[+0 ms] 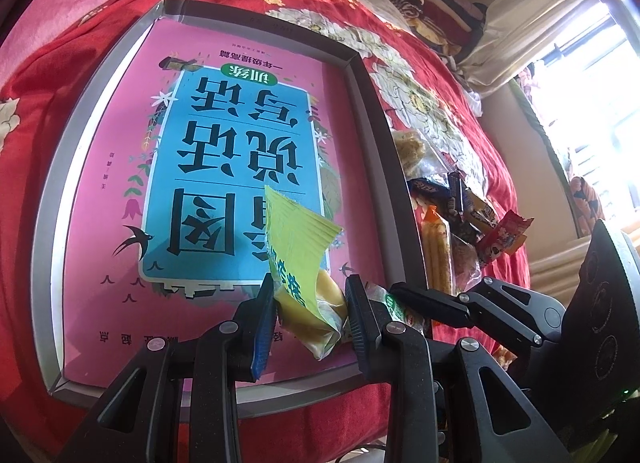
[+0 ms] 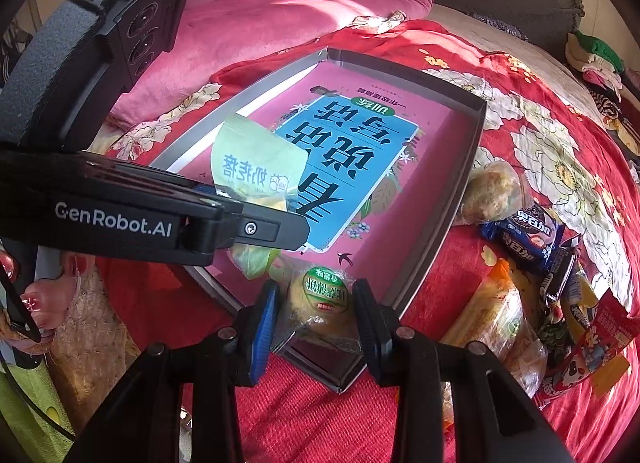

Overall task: Organize snacks
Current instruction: 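Open the left tool over the tray while the right tool releases the cookie packet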

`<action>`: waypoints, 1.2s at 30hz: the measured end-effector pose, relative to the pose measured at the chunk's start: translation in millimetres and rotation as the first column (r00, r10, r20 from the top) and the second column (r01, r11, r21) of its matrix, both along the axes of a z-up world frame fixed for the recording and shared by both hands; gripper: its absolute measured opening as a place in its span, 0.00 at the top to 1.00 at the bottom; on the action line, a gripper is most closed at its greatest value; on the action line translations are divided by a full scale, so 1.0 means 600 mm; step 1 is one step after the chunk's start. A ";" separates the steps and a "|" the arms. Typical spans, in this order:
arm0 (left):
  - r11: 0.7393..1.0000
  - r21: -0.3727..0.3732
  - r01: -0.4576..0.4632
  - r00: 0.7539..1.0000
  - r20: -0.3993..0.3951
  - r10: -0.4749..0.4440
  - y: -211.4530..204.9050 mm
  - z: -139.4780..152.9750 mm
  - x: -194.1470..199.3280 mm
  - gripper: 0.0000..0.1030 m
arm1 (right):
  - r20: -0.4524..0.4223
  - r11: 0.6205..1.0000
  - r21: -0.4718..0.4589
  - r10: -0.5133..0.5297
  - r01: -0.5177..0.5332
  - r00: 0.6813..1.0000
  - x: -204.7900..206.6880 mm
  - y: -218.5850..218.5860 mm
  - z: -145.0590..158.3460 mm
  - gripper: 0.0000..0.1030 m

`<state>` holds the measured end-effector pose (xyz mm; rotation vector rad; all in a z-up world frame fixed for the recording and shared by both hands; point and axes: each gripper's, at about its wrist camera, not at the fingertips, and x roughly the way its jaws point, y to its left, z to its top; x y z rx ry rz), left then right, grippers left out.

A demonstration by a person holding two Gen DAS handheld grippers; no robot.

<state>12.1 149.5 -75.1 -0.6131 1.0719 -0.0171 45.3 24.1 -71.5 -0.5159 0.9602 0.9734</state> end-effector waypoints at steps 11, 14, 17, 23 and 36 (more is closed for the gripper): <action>1.000 0.000 0.009 1.000 -0.009 -0.009 -0.004 -0.002 0.000 0.67 | -0.010 1.000 -0.001 -0.020 0.020 1.000 0.001 -0.008 0.001 0.63; 1.000 0.000 0.014 1.000 -0.007 -0.014 -0.007 -0.001 0.000 0.67 | -0.014 1.000 0.004 -0.023 0.023 1.000 0.001 -0.012 0.002 0.63; 1.000 -0.001 0.016 1.000 -0.009 -0.016 -0.008 -0.002 -0.001 0.66 | -0.012 1.000 0.003 -0.022 0.022 1.000 -0.001 -0.014 0.005 0.63; 1.000 -0.007 0.014 1.000 -0.020 -0.014 -0.007 -0.006 0.000 0.67 | 0.001 1.000 0.003 -0.014 0.014 1.000 -0.006 -0.018 0.009 0.62; 0.999 0.021 0.036 0.998 -0.044 -0.035 -0.013 -0.008 -0.002 0.63 | 0.006 1.000 0.011 -0.017 0.017 1.000 -0.008 -0.024 0.016 0.62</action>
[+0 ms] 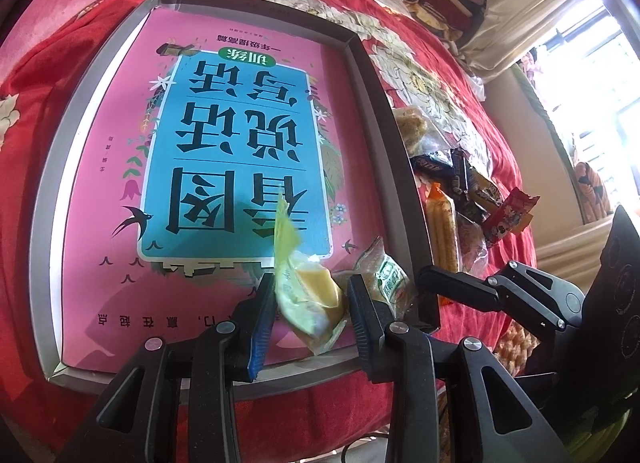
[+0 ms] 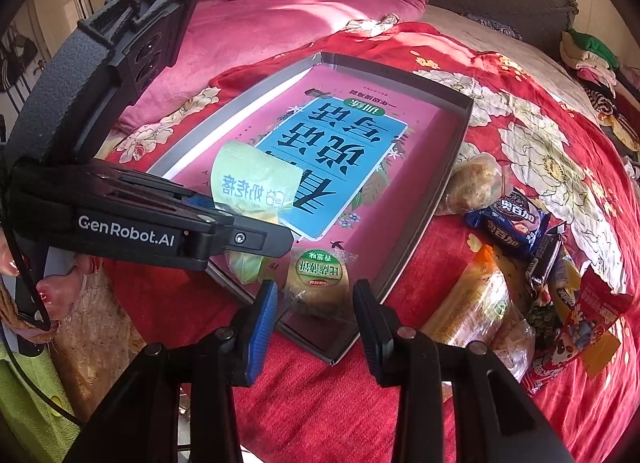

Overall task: Organize snacks
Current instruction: 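Open the left tool over the tray while the right tool releases the cookie packet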

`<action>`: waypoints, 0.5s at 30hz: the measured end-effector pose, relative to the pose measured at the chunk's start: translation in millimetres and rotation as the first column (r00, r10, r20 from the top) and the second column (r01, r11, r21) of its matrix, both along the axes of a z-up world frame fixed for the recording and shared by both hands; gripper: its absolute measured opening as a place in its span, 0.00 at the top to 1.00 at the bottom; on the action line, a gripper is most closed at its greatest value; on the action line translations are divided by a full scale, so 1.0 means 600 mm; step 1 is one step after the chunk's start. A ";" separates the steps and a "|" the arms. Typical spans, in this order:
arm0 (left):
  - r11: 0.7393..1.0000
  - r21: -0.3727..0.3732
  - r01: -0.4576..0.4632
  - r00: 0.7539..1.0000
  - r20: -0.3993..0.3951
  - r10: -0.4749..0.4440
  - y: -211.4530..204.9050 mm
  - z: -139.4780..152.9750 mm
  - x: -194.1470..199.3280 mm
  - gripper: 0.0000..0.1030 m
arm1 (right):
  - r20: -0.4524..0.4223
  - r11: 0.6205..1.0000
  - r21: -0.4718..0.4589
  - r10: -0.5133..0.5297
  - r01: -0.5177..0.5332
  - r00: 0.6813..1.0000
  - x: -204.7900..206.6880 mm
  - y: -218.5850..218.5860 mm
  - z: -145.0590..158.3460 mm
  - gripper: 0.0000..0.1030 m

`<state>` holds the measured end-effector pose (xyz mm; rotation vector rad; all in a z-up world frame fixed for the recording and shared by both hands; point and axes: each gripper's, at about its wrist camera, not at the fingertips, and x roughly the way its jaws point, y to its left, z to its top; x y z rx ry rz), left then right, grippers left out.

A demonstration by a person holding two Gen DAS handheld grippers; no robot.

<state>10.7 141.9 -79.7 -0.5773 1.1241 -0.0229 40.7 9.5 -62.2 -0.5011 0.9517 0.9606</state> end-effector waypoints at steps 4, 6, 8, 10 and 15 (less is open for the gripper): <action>1.000 0.005 0.002 1.000 -0.002 -0.002 0.001 0.003 -0.003 0.60 | -0.005 1.000 0.006 -0.004 0.004 1.000 0.003 -0.002 0.002 0.62; 1.000 0.010 0.003 1.000 -0.003 -0.003 0.002 0.005 -0.005 0.59 | -0.004 1.000 0.007 -0.005 0.005 1.000 0.003 -0.003 0.003 0.62; 1.000 0.013 0.002 1.000 -0.003 -0.002 0.003 0.006 -0.006 0.58 | -0.006 1.000 0.007 -0.005 0.005 1.000 0.003 -0.003 0.003 0.62; 1.000 0.018 -0.002 1.000 -0.004 0.002 0.006 0.008 -0.009 0.57 | -0.007 1.000 0.009 -0.007 0.007 1.000 0.003 -0.003 0.003 0.62; 0.999 0.033 -0.014 1.000 -0.002 0.014 0.016 0.017 -0.019 0.56 | -0.013 1.000 0.016 -0.012 0.012 1.000 0.004 -0.006 0.005 0.61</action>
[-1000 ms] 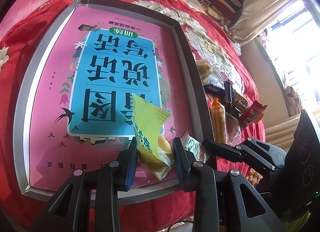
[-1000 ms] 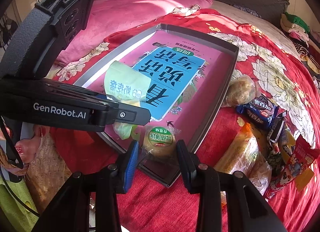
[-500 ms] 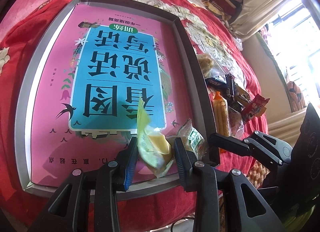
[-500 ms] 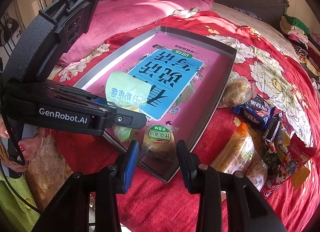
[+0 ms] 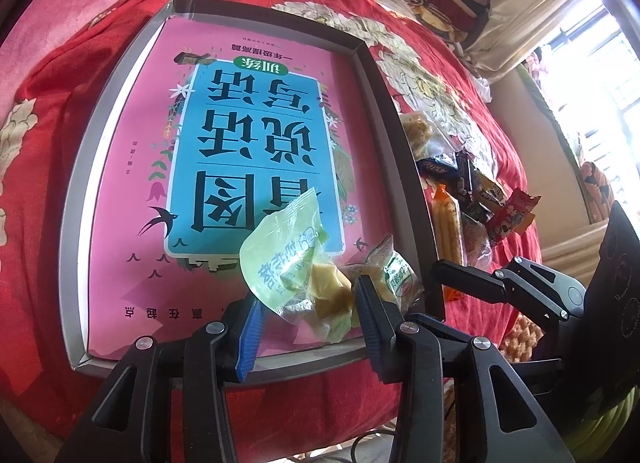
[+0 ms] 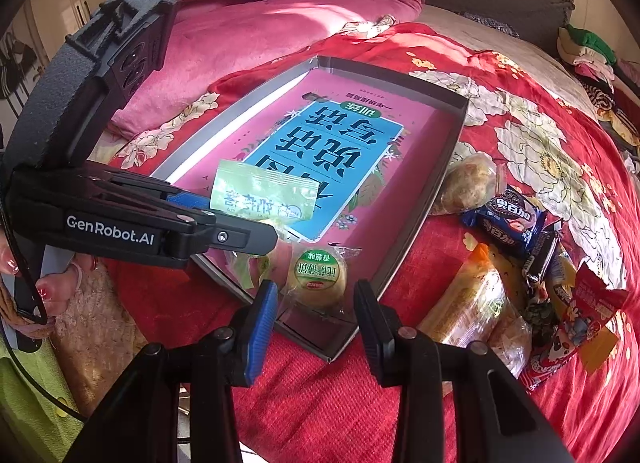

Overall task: Organize snacks
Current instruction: 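Open the left tool over the tray while the right tool releases the cookie packet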

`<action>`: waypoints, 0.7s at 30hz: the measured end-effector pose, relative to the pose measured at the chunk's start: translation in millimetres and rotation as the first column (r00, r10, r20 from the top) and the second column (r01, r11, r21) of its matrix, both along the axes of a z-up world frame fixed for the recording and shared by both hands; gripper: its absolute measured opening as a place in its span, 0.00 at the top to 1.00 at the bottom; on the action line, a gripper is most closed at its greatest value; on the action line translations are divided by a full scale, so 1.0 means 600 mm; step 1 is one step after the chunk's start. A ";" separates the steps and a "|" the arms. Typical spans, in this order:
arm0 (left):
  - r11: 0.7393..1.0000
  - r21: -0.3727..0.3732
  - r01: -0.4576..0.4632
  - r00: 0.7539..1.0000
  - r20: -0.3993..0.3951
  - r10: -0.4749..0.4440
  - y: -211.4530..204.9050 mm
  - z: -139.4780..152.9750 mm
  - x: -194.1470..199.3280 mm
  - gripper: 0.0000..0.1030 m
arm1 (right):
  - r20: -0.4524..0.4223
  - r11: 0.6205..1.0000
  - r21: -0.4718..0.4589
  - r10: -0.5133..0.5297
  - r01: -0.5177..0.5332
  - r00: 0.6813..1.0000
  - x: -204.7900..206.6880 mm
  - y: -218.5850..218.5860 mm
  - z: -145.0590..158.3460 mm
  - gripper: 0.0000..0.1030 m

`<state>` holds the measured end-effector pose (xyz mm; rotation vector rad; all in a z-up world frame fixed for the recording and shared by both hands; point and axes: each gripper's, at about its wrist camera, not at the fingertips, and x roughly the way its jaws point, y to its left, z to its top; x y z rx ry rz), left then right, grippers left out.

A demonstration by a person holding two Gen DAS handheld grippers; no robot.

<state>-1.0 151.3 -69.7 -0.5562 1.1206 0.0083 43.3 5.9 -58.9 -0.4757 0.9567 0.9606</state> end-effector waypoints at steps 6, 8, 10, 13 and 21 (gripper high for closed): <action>1.000 -0.001 -0.017 1.000 0.000 0.017 0.011 0.003 -0.013 0.55 | -0.006 1.000 0.004 -0.002 0.002 1.000 0.000 0.000 0.000 0.59; 1.000 -0.006 -0.018 1.000 0.002 0.018 0.013 0.002 -0.016 0.54 | -0.008 1.000 0.005 -0.002 0.002 1.000 -0.001 0.000 0.000 0.59; 1.000 -0.015 -0.018 1.000 0.004 0.018 0.012 -0.001 -0.017 0.54 | -0.010 1.000 0.004 -0.001 0.001 1.000 -0.002 0.001 0.000 0.59; 1.000 -0.015 -0.005 1.000 0.006 0.005 0.004 -0.001 -0.013 0.55 | -0.008 1.000 0.005 -0.003 0.003 1.000 -0.002 0.001 0.000 0.59; 0.998 -0.024 0.058 0.998 0.020 -0.057 -0.025 0.002 -0.003 0.59 | -0.003 1.000 0.011 -0.016 0.016 1.000 -0.001 -0.005 0.006 0.59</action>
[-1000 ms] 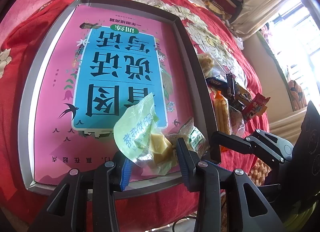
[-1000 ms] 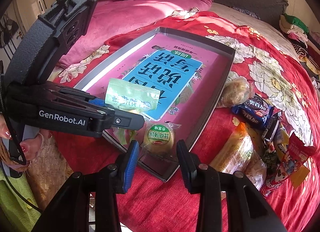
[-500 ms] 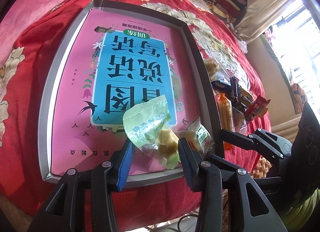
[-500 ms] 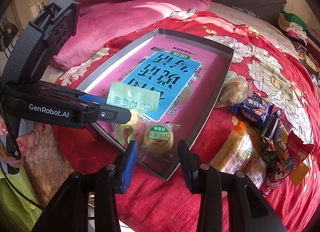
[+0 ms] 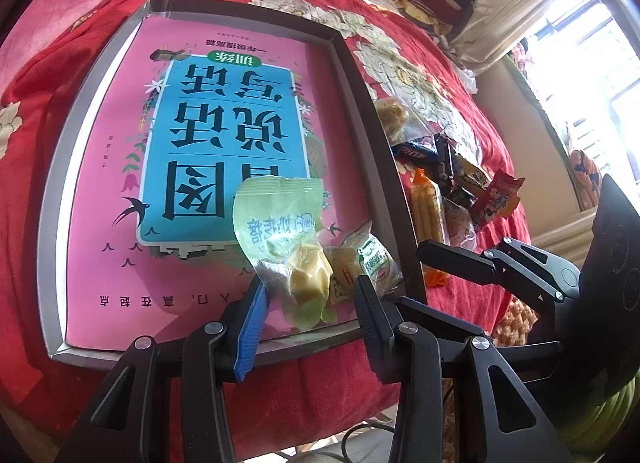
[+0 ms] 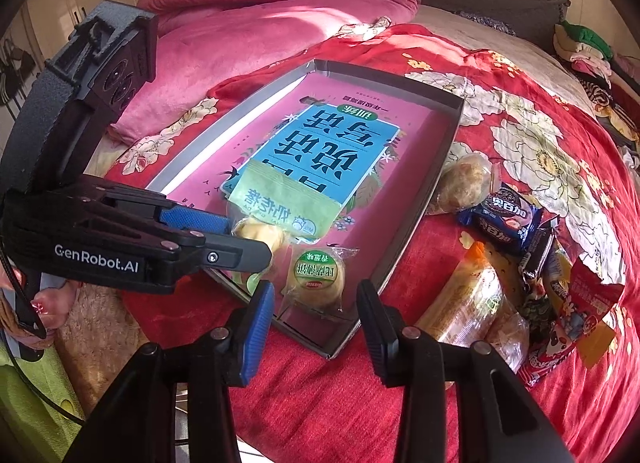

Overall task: Organize snacks
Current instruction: 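Open the left tool over the tray while the right tool releases the cookie packet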

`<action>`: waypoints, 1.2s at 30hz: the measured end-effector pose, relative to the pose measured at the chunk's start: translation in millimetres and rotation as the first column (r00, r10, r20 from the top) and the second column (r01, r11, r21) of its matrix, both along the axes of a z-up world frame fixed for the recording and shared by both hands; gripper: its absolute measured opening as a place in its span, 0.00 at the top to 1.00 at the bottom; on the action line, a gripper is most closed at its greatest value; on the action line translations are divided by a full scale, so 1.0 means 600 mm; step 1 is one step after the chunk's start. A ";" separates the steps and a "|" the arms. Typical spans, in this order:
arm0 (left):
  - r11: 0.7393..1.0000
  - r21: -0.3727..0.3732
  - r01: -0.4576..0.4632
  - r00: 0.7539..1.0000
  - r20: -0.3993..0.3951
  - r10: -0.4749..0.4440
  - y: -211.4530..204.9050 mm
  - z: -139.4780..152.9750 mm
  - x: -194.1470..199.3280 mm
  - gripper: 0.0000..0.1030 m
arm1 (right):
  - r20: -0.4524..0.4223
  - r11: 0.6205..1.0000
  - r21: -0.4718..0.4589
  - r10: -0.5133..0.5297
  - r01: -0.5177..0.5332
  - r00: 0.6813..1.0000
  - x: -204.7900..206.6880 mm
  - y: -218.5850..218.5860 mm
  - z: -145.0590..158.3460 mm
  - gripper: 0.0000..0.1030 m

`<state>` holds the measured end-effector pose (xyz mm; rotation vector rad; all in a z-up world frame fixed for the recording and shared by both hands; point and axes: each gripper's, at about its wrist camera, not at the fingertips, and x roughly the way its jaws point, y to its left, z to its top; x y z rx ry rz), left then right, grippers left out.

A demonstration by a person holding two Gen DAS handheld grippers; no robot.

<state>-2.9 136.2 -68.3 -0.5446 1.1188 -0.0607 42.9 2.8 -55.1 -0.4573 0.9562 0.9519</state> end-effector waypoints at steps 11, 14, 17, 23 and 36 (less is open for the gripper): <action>1.000 0.009 0.016 1.000 0.009 -0.016 -0.009 0.012 0.004 0.57 | 0.010 1.000 0.008 -0.017 0.017 1.000 0.001 -0.006 0.007 0.59; 1.000 0.013 0.012 1.000 0.021 -0.012 -0.007 0.023 0.003 0.56 | 0.017 1.000 0.017 -0.021 0.021 1.000 0.001 -0.008 0.012 0.58; 1.000 0.014 0.008 0.999 0.032 -0.009 -0.006 0.032 0.002 0.54 | 0.023 0.999 0.026 -0.028 0.028 0.999 0.002 -0.012 0.018 0.59; 0.999 0.034 0.009 0.998 0.054 -0.011 -0.011 0.052 0.000 0.45 | 0.034 0.998 0.049 -0.051 0.049 0.998 0.004 -0.023 0.029 0.58; 0.997 0.077 -0.007 0.994 0.111 -0.002 -0.012 0.098 -0.002 0.33 | 0.072 0.988 0.120 -0.105 0.096 0.992 0.011 -0.047 0.061 0.52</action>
